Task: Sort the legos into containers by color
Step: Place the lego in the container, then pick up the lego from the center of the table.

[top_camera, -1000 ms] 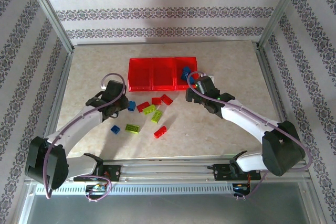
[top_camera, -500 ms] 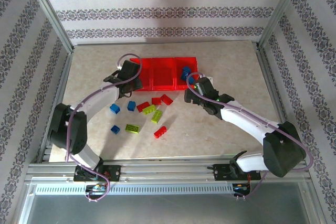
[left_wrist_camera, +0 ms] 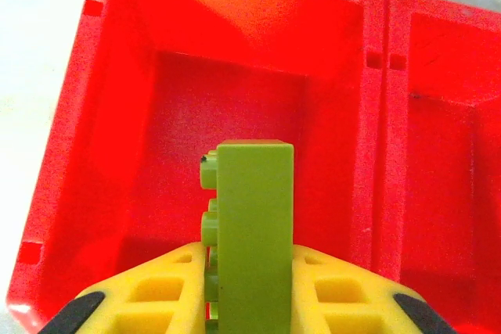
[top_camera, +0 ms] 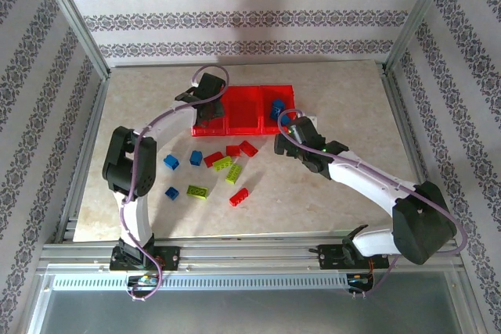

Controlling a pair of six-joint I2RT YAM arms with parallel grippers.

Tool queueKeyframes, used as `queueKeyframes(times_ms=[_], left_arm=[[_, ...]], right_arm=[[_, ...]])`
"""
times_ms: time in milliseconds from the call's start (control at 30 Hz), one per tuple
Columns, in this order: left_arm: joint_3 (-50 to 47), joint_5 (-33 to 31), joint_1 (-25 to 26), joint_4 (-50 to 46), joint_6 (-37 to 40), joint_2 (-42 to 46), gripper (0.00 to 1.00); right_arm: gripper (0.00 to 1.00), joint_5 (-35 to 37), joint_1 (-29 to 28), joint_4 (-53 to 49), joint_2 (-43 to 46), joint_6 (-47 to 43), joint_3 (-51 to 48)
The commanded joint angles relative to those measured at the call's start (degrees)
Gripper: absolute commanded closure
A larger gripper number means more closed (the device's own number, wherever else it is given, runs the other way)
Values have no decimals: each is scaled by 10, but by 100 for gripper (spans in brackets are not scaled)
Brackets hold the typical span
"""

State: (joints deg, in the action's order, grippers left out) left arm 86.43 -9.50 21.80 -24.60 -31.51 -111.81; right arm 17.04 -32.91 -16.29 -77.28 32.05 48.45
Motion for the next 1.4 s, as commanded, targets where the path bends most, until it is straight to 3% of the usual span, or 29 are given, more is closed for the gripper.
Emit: queueKeyframes(times_ms=[0, 267, 567, 1100, 1267, 1367], left_arm=[[20, -18, 6, -36, 14, -18, 76], [21, -15, 7, -32, 6, -44, 68], [8, -7, 6, -23, -5, -36, 49], [-114, 3, 7, 25, -22, 144, 42], [-184, 2, 7, 56, -32, 216, 25], [-223, -9, 7, 63, -39, 258, 4]], right_arm=[[2, 10, -8, -14, 2, 18, -11], [3, -9, -28, -10, -36, 6, 2], [13, -47, -41, -9, -101, -8, 36], [21, -85, -79, 5, -174, -70, 93], [23, -99, -79, 4, -195, -83, 111], [27, -110, -80, 5, -208, -92, 120]])
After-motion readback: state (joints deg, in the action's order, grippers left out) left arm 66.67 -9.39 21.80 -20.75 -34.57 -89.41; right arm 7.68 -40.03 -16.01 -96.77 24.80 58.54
